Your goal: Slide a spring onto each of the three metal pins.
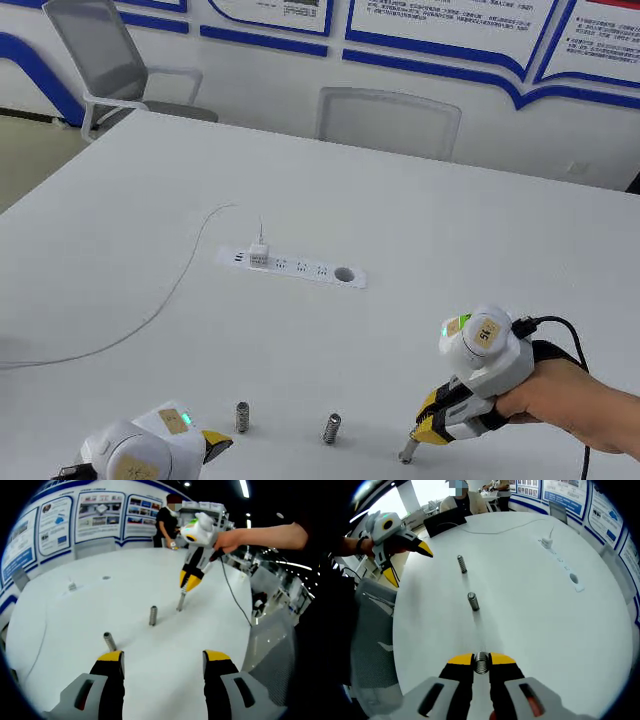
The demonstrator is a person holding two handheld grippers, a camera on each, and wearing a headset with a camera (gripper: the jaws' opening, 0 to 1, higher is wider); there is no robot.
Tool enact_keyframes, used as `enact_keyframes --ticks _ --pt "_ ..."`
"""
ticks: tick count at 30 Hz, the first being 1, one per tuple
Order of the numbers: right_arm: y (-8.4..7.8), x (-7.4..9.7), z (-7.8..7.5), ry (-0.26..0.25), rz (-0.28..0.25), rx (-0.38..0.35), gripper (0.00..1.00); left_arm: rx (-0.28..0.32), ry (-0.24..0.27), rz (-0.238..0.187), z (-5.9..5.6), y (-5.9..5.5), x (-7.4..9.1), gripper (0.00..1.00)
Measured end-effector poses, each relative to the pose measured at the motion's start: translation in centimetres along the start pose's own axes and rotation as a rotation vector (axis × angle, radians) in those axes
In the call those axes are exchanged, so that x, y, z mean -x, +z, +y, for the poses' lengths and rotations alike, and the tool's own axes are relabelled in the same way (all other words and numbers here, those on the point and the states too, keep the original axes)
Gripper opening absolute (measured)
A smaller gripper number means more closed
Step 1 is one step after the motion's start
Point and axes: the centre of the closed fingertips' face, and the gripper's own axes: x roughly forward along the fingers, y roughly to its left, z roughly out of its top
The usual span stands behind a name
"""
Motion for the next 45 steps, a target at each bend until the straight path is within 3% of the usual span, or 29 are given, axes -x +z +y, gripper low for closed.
enact_keyframes --ticks 25,45 --pt "-0.8 -2.0 0.2 0.005 0.034 0.02 0.13 0.005 -0.005 -0.011 -0.4 0.4 0.2 0.66" --pt "-1.9 -3.9 0.3 0.011 0.051 0.015 0.13 0.024 -0.003 0.001 -0.2 -0.2 0.4 0.66"
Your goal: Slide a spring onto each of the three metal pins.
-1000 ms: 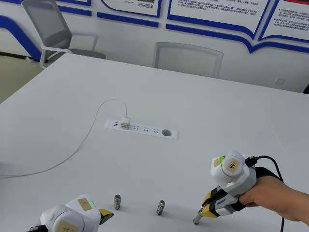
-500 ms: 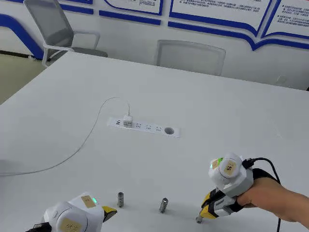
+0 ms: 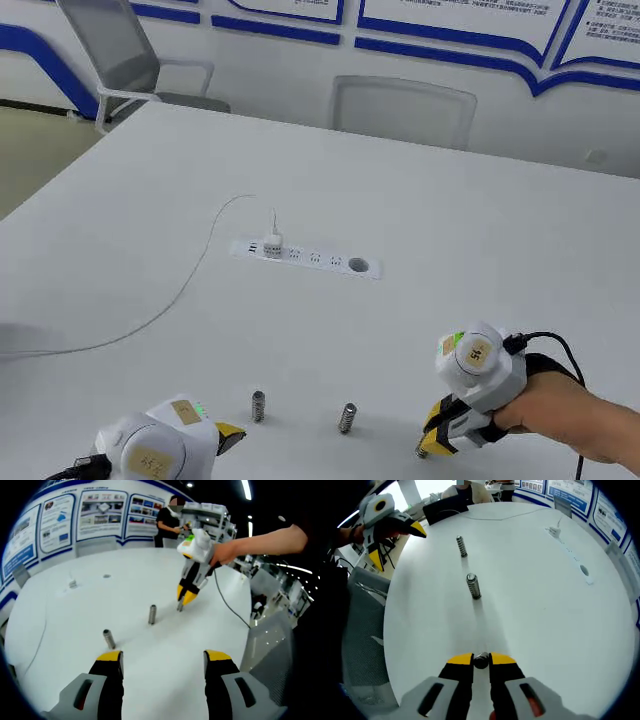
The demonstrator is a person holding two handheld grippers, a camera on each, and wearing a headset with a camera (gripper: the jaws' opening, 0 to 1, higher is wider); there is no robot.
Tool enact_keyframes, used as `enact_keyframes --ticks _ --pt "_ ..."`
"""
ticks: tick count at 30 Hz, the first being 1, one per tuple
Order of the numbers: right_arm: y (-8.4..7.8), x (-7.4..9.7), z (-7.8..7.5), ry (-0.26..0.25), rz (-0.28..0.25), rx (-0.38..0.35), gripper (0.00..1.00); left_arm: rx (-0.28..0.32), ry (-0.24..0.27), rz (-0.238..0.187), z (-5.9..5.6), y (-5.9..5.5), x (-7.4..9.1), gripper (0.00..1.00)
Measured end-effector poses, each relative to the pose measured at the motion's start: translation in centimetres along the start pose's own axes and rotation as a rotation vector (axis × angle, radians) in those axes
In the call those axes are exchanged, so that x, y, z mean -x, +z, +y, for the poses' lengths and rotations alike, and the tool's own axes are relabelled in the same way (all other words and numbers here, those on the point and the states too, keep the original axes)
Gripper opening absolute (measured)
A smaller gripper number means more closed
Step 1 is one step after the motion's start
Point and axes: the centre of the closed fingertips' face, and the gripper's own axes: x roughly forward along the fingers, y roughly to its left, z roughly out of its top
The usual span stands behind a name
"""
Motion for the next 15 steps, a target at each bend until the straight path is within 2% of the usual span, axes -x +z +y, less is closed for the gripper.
enact_keyframes --ticks 11,15 --pt "0.06 -0.2 0.01 -0.003 0.002 0.011 0.13 -0.005 0.002 -0.005 0.12 0.41 -0.02 0.66" --pt "-0.07 0.16 0.06 -0.02 0.003 0.004 0.22 -0.004 0.008 -0.009 0.31 0.57 0.18 0.66"
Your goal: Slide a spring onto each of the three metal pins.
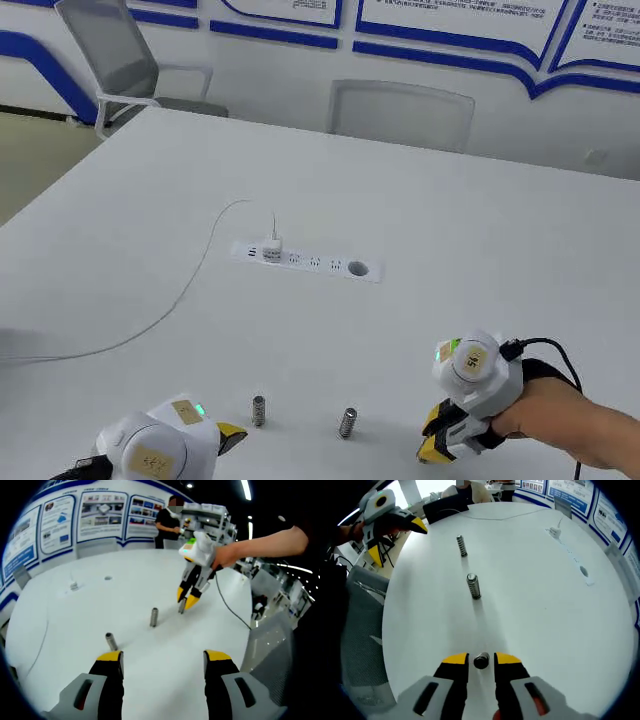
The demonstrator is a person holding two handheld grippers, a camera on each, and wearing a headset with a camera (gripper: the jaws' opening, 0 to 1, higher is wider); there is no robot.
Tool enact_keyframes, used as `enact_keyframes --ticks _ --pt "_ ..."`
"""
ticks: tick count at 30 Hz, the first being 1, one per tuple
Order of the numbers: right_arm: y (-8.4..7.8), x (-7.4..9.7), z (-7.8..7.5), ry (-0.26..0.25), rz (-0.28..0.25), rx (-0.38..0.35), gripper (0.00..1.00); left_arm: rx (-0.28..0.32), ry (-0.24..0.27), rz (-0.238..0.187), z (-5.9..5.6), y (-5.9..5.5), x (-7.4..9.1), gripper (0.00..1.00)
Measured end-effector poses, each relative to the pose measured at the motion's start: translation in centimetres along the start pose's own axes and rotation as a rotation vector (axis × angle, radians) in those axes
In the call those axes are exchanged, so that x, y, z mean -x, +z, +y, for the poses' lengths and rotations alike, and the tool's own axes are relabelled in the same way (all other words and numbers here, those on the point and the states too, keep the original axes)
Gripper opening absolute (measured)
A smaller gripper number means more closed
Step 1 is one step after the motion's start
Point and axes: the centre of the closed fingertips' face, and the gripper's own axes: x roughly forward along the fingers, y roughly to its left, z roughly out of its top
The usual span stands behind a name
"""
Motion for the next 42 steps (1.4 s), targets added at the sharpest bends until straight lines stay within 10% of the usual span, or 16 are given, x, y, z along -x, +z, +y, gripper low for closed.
enact_keyframes --ticks 20,42 --pt "-1.2 4.5 0.5 -0.225 -0.251 -0.268 0.46 0.028 0.034 -0.01 0.5 -0.4 2.5 0.67" --pt "0.8 4.2 6.3 -0.216 -0.459 -0.479 0.65 0.082 0.092 -0.048 2.4 -0.9 4.9 0.73"
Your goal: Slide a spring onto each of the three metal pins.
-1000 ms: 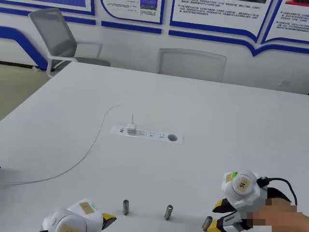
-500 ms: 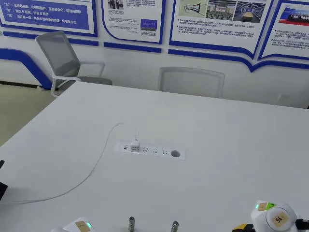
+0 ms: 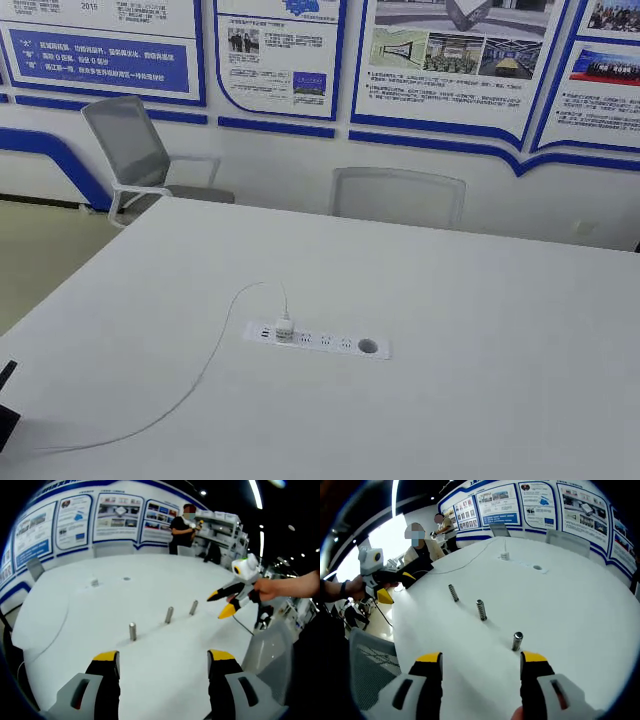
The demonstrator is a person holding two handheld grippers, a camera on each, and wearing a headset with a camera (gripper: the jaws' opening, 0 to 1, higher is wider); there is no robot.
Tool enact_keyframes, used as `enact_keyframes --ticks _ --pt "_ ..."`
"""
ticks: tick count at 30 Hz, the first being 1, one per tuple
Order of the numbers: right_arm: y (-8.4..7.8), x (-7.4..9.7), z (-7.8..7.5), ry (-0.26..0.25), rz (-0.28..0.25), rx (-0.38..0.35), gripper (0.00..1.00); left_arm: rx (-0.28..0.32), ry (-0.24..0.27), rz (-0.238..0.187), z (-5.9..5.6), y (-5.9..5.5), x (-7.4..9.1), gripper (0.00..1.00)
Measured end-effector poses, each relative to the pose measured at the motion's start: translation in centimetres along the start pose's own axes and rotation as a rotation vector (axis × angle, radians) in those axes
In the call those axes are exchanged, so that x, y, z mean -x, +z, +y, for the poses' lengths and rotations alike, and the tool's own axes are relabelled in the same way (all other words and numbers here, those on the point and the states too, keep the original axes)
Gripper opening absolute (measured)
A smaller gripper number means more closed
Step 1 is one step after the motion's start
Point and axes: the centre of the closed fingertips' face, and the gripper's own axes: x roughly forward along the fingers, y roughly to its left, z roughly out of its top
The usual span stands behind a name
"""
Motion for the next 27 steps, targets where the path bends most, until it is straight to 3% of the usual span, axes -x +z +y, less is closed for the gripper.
enact_keyframes --ticks 14,27 --pt "0.3 0.3 1.8 0.011 -0.067 -0.072 0.74 0.026 0.045 -0.008 1.9 -0.7 1.1 0.75" --pt "-0.5 0.1 3.1 0.014 -0.061 -0.079 0.8 0.056 0.061 -0.023 2.6 -0.8 1.3 0.77"
